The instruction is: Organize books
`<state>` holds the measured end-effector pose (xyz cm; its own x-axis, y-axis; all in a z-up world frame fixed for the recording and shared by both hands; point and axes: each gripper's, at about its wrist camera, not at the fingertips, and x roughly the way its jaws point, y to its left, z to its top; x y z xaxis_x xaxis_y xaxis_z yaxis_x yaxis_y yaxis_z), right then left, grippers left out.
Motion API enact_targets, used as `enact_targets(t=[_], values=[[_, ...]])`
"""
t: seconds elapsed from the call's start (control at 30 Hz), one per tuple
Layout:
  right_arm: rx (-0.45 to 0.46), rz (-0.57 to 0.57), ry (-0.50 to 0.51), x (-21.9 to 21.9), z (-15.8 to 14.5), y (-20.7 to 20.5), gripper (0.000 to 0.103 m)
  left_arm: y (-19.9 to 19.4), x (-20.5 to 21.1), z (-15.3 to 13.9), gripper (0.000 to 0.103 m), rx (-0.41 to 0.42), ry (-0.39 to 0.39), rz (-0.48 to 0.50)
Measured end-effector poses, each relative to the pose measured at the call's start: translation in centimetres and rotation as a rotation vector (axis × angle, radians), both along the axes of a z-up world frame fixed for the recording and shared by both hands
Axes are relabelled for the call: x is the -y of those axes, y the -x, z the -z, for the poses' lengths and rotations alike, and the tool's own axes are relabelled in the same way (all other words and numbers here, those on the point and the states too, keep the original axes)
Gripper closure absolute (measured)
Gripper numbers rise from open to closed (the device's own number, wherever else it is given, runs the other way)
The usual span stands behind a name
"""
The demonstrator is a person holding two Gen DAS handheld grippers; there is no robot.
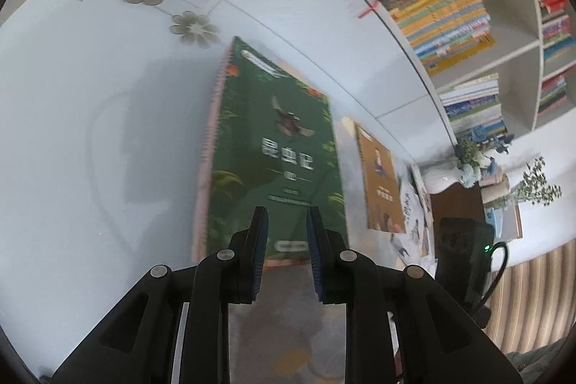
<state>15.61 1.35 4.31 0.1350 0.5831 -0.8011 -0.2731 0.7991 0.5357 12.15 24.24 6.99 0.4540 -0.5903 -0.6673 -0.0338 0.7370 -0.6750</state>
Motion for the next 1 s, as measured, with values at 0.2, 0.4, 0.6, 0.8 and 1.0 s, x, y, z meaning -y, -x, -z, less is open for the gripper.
enact_targets(t=[0.2,0.4,0.6,0.8,1.0], values=[[0.012,0.037,0.057,4.0,-0.1,2.7,0.057,0.3,3.9,-2.1,0.084,0.023,-0.139,0.096],[-0.025,0.186,0.055,11.1,-0.3,5.6,0.054,1.8,11.1,-5.9,0.082,0.12,-0.395,0.103],[0.021,0.358,0.047,19.1,-2.7,8.3,0.054,3.5,20.9,-8.4,0.082,0.184,-0.717,0.123],[0.142,0.45,0.059,26.4,-7.2,9.7,0.051,6.5,28.3,-10.8,0.082,0.212,-0.731,0.156],[0.28,0.488,0.097,33.2,-12.1,11.8,0.045,8.7,34.6,-13.4,0.082,0.257,-0.743,0.146]])
